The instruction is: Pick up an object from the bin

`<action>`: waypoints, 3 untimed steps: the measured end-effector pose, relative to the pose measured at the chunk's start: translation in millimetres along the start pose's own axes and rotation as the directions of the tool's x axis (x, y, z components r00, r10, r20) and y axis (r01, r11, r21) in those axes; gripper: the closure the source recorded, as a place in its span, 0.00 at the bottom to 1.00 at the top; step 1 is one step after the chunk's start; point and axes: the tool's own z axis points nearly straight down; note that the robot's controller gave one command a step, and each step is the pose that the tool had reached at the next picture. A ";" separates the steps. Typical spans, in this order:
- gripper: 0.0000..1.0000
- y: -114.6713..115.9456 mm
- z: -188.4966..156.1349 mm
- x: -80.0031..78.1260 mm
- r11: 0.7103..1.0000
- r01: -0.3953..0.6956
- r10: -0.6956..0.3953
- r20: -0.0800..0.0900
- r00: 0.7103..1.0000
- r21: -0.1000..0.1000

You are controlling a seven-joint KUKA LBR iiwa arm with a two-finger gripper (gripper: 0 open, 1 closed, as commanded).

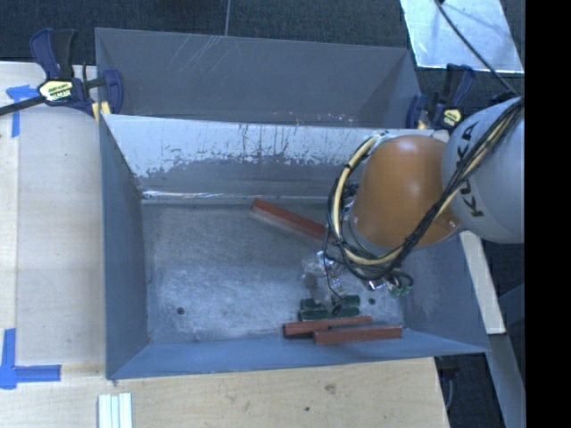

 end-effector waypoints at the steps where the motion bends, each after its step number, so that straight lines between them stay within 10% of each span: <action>1: 0.00 -1.4 -1.4 -0.5 1.000 0.000 0.000 0.003 1.000 0.002; 2: 0.00 -71.9 -54.6 -57.8 0.990 0.142 -0.143 0.011 0.990 0.009; 3: 0.00 -67.9 46.4 -92.5 0.998 0.064 -0.064 0.000 0.998 -0.001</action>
Offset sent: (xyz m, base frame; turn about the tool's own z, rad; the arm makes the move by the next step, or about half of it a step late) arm 0.0000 0.0000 0.0000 0.0000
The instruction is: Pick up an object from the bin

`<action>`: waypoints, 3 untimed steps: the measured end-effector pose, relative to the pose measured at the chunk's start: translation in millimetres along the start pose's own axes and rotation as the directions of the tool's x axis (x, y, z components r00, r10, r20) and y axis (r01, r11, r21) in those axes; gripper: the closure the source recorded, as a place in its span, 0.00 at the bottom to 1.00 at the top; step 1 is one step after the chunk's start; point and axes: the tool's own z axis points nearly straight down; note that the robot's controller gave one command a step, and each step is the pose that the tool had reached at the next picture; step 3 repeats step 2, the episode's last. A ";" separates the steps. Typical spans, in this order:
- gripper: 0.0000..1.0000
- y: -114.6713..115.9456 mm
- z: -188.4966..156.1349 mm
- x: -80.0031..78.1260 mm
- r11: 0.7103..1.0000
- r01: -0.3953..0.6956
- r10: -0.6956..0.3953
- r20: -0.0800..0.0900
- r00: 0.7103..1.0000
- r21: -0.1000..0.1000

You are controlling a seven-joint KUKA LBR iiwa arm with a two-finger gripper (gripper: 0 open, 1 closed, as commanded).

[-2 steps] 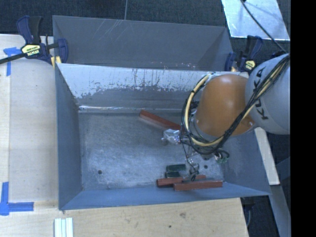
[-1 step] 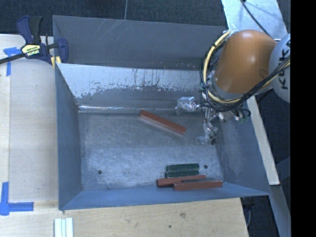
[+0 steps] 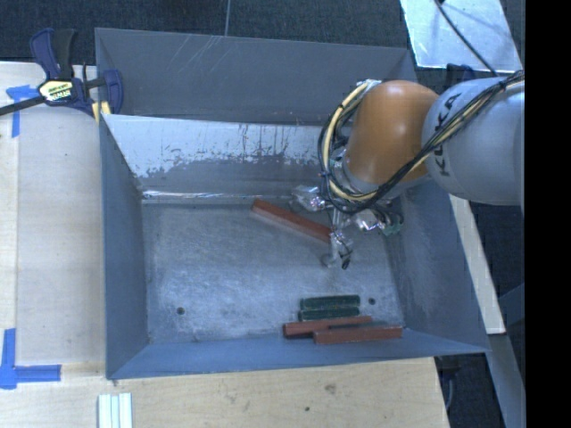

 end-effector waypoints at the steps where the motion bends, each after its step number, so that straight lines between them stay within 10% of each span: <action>1: 1.00 -1.9 -5.7 -1.6 1.000 -0.002 0.002 0.007 1.000 0.004; 2: 1.00 7.3 -143.7 -4.9 1.000 0.009 -0.009 0.013 1.000 0.009; 3: 1.00 7.3 -143.7 -4.9 1.000 0.009 -0.009 0.013 1.000 0.009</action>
Offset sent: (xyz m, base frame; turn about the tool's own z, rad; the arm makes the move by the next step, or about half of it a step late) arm 0.0000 0.0000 0.0000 0.0000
